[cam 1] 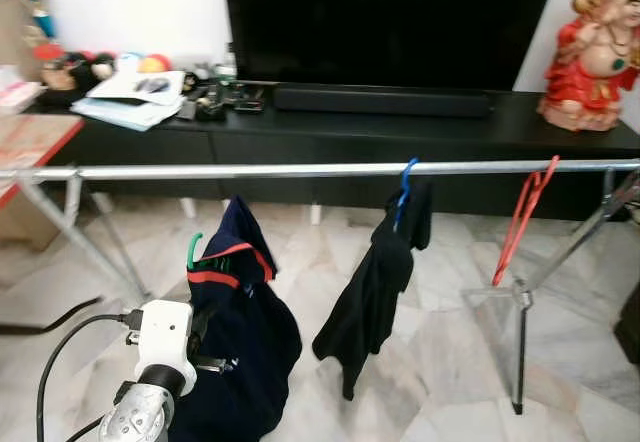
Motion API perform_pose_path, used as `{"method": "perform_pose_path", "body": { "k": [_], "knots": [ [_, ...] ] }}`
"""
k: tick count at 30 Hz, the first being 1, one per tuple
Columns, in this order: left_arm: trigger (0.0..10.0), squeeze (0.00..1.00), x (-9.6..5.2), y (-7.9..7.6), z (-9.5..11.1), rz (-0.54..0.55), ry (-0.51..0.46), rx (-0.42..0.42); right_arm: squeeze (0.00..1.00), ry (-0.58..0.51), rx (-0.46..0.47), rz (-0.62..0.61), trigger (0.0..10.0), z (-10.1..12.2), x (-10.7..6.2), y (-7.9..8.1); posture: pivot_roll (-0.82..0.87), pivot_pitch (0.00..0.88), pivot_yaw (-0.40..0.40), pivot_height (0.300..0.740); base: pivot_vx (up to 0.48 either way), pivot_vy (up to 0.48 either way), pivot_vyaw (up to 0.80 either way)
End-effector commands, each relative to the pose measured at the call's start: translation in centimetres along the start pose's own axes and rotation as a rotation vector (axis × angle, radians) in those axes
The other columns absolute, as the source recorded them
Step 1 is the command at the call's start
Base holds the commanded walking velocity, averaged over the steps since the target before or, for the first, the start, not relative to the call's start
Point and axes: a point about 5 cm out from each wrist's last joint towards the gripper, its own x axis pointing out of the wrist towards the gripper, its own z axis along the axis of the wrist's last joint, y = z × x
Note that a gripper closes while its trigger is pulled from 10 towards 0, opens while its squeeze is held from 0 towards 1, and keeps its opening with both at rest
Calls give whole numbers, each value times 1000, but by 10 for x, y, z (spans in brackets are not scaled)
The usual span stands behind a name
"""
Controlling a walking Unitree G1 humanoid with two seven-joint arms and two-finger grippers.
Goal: Hang hanger
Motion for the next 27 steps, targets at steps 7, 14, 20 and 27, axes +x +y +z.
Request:
{"method": "perform_pose_path", "body": {
  "k": [7, 14, 20, 27],
  "knots": [
    [10000, 0, -1, 0, 4, 6, -15, -1, 0, 12, 5, 2, 10000, -4, -1, -1, -16, 63, 10, 740, -304, 0, -457],
    [10000, 0, -2, 1, 3, 12, -9, -2, 0, 15, 1, 8, 10000, -7, -1, 4, -15, 65, 8, 740, -221, 0, -83],
    [10000, 0, -3, 3, -6, 34, 46, 17, 0, 30, -4, 25, 10000, -14, -2, 18, -17, 67, 8, 740, 0, 0, 0],
    [10000, 0, -3, 4, -7, 45, 54, 5, 0, 27, -8, 42, 10000, -12, -2, 29, -14, 67, 9, 740, 0, 0, 0]
  ]
}}
